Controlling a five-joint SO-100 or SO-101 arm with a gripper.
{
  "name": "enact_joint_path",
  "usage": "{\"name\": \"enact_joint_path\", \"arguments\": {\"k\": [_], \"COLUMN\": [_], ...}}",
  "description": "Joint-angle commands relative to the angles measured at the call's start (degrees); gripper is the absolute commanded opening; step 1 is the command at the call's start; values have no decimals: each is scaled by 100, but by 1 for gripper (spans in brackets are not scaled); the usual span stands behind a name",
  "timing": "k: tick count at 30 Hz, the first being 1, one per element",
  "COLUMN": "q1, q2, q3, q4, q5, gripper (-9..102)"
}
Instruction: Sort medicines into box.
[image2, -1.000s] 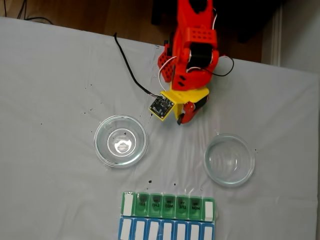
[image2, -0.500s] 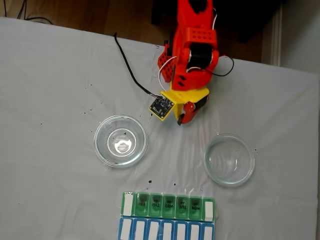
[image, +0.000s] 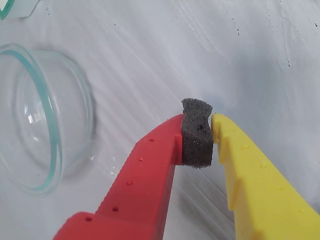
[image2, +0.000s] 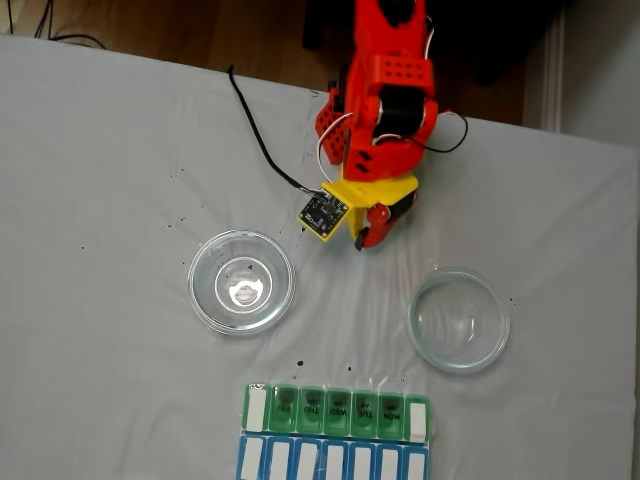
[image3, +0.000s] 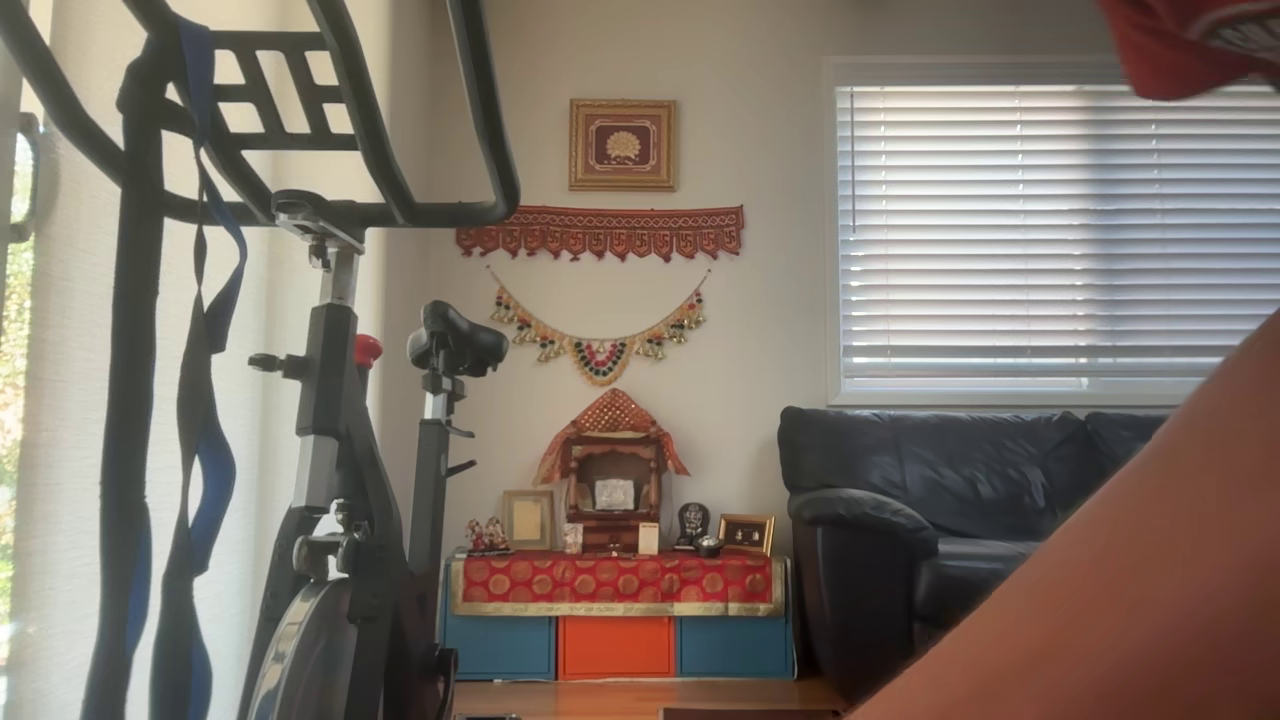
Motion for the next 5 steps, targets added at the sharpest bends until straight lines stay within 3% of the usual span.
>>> {"name": "enact_joint_path", "arguments": {"k": [1, 5], "q1": [-9, -9], "q2": [-62, -62], "q3": [-26, -26], "q4": [149, 149], "q5": [9, 9], "gripper": [3, 3]}}
